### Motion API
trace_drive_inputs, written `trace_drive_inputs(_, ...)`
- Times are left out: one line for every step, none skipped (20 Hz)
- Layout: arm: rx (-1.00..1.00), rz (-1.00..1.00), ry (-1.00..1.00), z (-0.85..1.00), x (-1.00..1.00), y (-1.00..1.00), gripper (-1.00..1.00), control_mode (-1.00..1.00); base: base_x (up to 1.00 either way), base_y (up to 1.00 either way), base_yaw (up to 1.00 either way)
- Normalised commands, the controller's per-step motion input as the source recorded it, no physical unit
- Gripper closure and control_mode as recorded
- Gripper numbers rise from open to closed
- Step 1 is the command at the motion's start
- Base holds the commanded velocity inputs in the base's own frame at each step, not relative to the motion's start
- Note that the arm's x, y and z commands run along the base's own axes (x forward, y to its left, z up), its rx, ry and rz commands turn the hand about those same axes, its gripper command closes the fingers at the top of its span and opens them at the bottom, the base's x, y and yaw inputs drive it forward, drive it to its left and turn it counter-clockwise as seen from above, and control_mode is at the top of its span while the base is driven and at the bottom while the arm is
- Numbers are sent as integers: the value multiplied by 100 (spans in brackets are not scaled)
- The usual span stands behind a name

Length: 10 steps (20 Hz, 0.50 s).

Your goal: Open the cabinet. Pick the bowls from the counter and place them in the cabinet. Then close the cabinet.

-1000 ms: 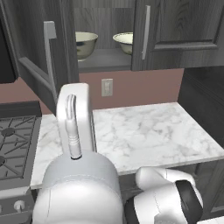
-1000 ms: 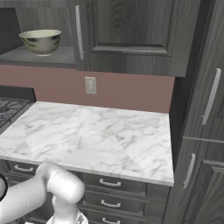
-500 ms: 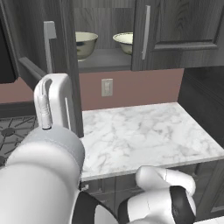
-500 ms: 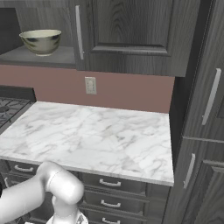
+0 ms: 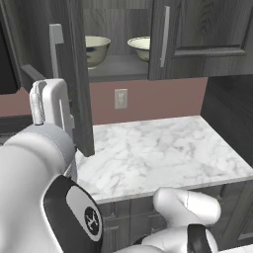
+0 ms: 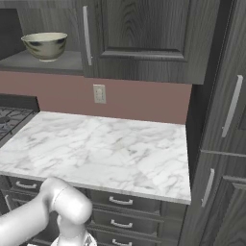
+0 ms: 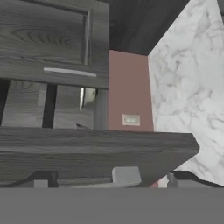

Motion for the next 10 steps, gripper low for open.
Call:
trace_drive_inputs(0,0,-3,-37,66,14,-100,-100,0,0,0)
trace_drive_inputs(0,0,-3,-38,62,14,-100,-100,0,0,0)
trace_drive_inputs(0,0,-4,-38,60,12,-100,-100,0,0,0)
trace_drive_inputs(0,0,-3,-34,57,11,-100,-100,0,0,0)
trace_drive_inputs(0,0,-2,-35,59,8,-100,-100,0,0,0)
trace_drive_inputs(0,0,-2,-34,61,9,-100,-100,0,0,0)
trace_drive_inputs(0,0,-2,-32,58,10,-100,-100,0,0,0)
trace_drive_inputs(0,0,-4,-26,47,16,-100,-100,0,0,0)
trace_drive_inputs(0,0,-5,-18,33,16,-100,-100,0,0,0)
trace_drive_inputs(0,0,-2,-8,40,2,-100,-100,0,0,0)
